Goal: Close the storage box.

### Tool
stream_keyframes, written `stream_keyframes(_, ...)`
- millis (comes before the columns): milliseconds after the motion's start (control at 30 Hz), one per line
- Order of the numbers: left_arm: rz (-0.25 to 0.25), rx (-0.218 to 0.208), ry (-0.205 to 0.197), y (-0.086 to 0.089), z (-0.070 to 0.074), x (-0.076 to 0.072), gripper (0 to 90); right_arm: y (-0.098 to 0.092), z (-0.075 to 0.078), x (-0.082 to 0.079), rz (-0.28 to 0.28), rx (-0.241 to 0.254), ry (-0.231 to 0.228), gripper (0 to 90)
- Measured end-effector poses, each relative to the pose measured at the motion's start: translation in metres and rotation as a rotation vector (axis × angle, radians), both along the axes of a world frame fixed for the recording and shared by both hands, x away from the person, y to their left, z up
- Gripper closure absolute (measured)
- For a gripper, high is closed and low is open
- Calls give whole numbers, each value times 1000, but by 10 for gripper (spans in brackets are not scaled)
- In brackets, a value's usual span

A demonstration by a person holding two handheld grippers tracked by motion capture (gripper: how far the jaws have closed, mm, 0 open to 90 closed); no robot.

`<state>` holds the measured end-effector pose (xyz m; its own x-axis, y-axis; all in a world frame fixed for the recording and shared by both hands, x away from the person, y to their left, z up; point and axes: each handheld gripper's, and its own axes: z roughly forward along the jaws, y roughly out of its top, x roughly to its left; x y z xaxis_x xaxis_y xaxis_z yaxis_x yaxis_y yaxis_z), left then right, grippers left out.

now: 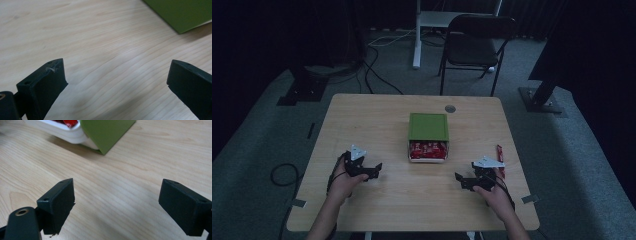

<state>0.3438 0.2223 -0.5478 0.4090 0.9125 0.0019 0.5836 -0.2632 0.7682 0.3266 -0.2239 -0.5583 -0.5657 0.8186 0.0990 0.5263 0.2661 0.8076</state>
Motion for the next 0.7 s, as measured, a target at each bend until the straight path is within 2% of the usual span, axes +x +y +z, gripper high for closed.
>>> stream_keyframes(167,56,8,17,10,-3,-2,29,-2,-5,-5,1,-17,11,129)
stream_keyframes(267,86,27,24,15,-4,-3,29,-3,-8,-8,4,-26,14,129)
stream_keyframes(400,130,24,28,22,-6,-5,29,-4,-10,-12,3,-35,23,129)
stream_keyframes(500,156,44,34,27,-8,-6,28,-5,-12,-15,3,-50,29,129)
stream_keyframes(567,175,36,41,30,-8,-7,29,-5,-14,-16,5,-55,40,130)
stream_keyframes(700,208,62,54,36,-11,-8,28,-6,-14,-18,4,-71,40,130)
